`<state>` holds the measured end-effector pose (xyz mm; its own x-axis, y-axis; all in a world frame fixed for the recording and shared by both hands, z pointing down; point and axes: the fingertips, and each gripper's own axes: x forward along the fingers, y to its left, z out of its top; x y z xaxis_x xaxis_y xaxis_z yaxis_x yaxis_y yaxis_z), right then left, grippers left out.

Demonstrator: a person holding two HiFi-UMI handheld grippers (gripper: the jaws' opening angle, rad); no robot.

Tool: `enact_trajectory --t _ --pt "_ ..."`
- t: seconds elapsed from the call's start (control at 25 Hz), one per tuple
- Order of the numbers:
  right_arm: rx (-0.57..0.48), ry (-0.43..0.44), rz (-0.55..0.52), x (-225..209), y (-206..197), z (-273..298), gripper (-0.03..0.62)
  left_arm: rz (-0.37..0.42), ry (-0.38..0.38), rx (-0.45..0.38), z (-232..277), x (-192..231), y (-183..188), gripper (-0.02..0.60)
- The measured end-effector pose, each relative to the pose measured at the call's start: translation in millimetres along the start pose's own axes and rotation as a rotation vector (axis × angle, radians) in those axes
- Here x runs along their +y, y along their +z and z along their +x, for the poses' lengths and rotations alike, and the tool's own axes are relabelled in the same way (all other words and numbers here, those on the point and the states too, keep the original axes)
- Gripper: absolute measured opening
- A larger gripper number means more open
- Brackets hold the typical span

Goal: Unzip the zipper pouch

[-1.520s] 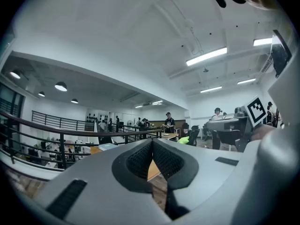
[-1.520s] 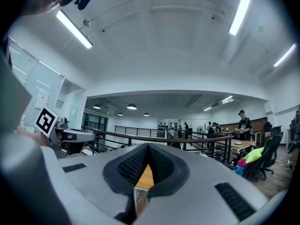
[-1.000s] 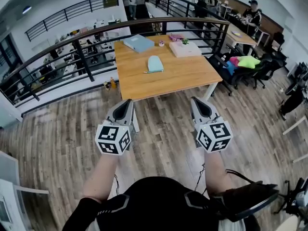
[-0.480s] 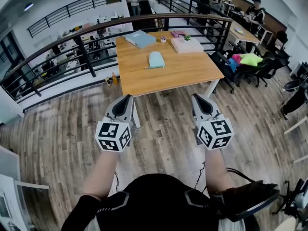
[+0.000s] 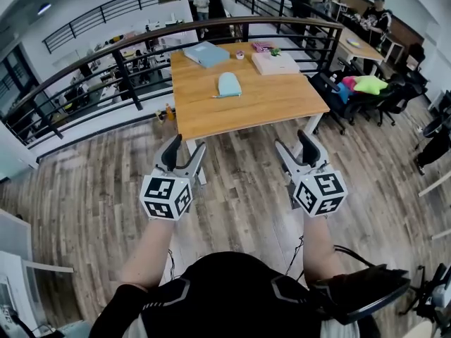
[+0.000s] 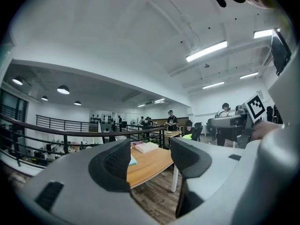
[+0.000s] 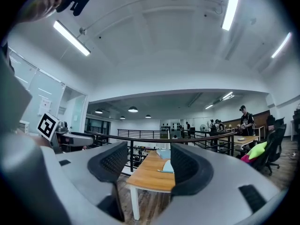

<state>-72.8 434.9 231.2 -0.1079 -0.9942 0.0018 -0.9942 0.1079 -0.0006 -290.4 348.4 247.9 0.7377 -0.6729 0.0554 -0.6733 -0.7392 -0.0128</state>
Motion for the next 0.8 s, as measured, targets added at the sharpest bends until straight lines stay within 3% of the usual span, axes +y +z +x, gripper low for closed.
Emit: enact_trajectory --t 0.44,0.8 --pt "0.005 0.034 -0.013 -43 -11 -7 0.293 0.005 0.033 -0.035 35 -32 -6 0.268" --pt "0.058 0.045 -0.009 -82 -40 34 0.281 -0.004 0.037 0.024 93 -19 -33 0.268"
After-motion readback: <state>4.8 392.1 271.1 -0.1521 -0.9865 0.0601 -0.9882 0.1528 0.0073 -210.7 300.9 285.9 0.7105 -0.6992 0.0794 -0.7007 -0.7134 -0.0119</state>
